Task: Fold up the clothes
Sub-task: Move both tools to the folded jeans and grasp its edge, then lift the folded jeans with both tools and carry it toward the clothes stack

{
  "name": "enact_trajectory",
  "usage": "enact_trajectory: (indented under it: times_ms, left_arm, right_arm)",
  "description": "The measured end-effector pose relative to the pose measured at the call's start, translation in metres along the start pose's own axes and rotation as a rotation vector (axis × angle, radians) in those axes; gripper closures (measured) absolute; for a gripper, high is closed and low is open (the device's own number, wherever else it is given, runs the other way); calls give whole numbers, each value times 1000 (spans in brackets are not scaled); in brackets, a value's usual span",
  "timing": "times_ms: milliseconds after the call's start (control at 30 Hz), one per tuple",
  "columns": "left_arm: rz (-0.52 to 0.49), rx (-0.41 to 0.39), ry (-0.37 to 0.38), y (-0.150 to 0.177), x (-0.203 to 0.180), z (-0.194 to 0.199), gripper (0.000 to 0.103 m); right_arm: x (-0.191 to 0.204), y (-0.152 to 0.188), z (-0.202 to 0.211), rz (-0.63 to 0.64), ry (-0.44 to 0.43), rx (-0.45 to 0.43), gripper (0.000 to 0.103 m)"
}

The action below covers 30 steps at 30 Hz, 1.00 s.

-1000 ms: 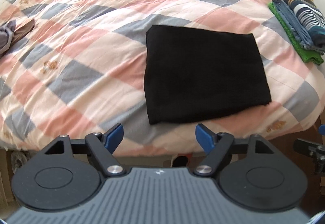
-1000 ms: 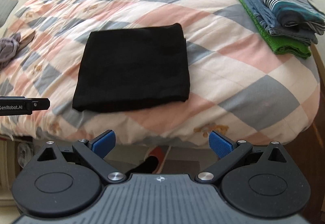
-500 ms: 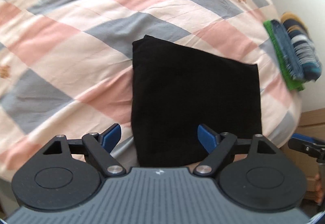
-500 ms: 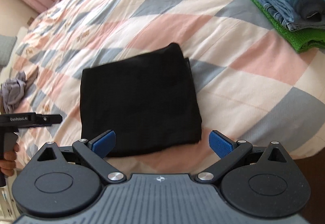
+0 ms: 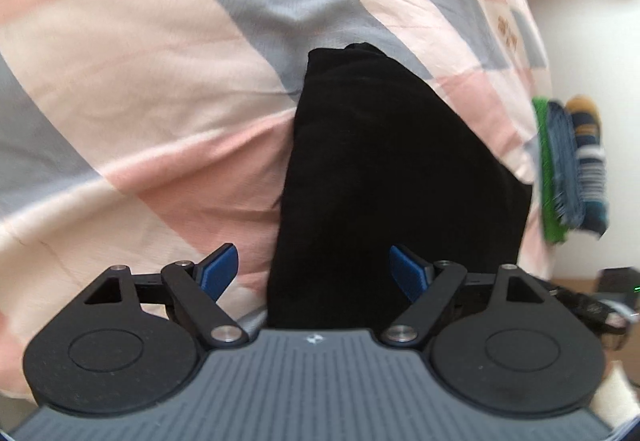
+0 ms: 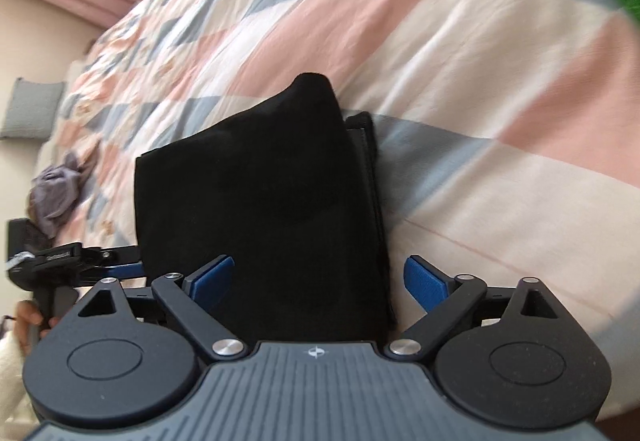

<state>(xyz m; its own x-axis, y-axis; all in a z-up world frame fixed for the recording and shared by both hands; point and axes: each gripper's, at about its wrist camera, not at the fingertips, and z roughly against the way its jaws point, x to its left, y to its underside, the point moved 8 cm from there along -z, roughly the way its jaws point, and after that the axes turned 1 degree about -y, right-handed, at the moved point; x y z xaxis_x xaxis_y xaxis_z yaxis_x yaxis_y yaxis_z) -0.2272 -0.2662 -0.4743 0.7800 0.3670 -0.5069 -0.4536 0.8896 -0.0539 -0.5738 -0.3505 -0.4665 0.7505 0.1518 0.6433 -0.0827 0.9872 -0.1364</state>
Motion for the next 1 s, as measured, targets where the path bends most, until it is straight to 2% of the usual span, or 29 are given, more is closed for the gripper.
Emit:
enact_trajectory:
  times_ms: [100,267,367,467,500,600,633,700,833,900,967,1000]
  left_arm:
    - [45,-4,62,2,3,-10,23]
    - [51,-27,136,1,5,-24,23]
    - [27,-33,167,-1,1,-31,23]
    - [-9,-30,171,-3,-6,-37,26]
    - [-27,-33,168,-4,-9,-37,29]
    - [-80,-49,162,-7,-21,-31,50]
    - [-89,-53,169,-7,-23,-26,55]
    - [-108,-55,173,-6,-24,-22,56]
    - [-84,-34,167,-7,-17,-36,45]
    - [-73,-32,179,-9,-17,-41,45]
    - [-82,-33,175,-9,-19,-42,45]
    - [-85,-33,173,-10,-20,-41,48]
  right_arm:
    - [-9,-5,-10,-12,-62,42,11]
    - [-19,-9,-19,-54,-179,64,13]
    - [-20,-12,-28,-59,-223,69,26]
    - [-16,-14,-36,-23,-231,68,30]
    - [-16,-14,-36,-19,-236,69,35]
    - [-16,-13,-24,-10,-257,72,48]
    - [-16,-12,-19,-6,-262,73,49]
    - [-19,-10,-13,-18,-261,68,50]
    - [-27,-10,-26,-67,-265,76,44]
    - [-24,-12,-37,-81,-277,74,39]
    - [-18,-12,-40,-62,-283,67,39]
    - [-15,-12,-40,-50,-284,58,42]
